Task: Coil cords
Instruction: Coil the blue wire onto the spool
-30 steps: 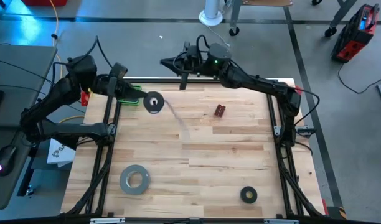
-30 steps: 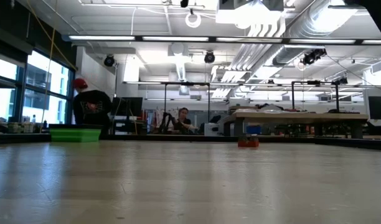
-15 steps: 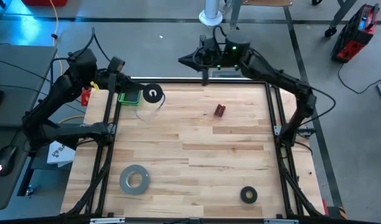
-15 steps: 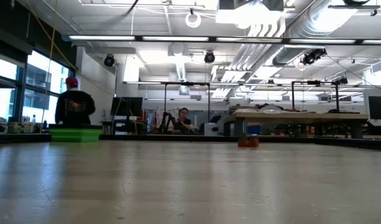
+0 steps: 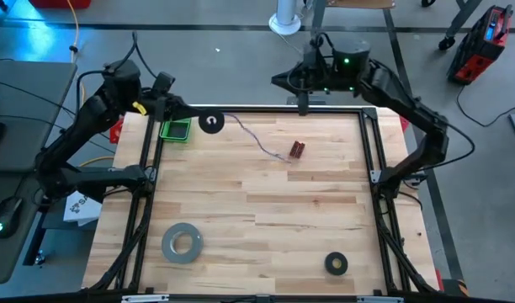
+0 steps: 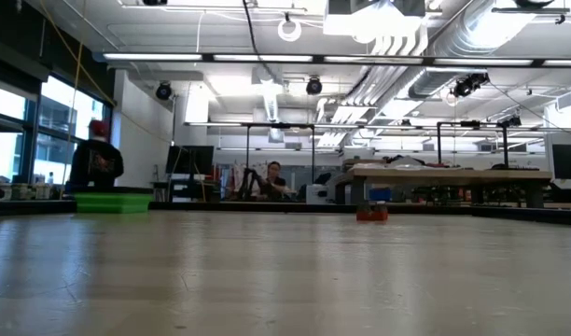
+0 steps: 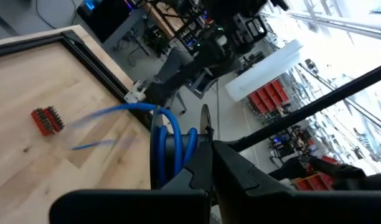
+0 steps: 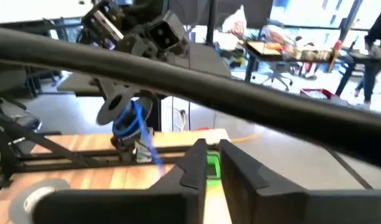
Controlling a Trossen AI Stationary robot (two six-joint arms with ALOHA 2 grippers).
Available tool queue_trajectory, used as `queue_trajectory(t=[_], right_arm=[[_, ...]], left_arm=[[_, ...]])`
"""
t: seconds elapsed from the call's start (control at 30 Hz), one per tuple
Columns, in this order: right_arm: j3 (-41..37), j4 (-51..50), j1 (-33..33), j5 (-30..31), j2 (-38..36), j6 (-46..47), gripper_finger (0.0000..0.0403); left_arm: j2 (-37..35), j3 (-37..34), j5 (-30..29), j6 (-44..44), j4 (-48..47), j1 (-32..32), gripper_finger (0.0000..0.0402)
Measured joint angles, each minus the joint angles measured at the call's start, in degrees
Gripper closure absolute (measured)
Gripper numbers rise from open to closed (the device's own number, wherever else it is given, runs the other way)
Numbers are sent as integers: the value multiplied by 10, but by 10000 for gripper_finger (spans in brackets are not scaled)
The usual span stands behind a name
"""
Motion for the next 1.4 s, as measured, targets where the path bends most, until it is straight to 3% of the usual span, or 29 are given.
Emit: queue_trajectory(t=[0.27, 0.47, 0.63, 0.87, 1.0, 1.23, 1.4], right_arm=[[0, -116, 12, 9, -10, 18, 260], [-16, -174, 26, -12, 4, -8, 235], [-103, -89, 18, -35, 3, -5, 249], [-240, 67, 18, -109, 2, 80, 265], [-289, 138, 27, -93, 2, 95, 266], [-301, 225, 39, -4, 19, 73, 261], [-299, 287, 40, -4, 33, 107, 234]], left_arm=[[6, 0, 3, 60, 0, 6, 401], [6, 0, -17, 134, 1, 5, 401], [6, 4, -43, 199, -4, 5, 401], [12, 53, -91, 257, -31, -16, 401], [23, 81, -100, 246, -28, -31, 401], [59, 139, -118, 243, -28, -65, 401], [90, 186, -121, 243, -28, -79, 401]])
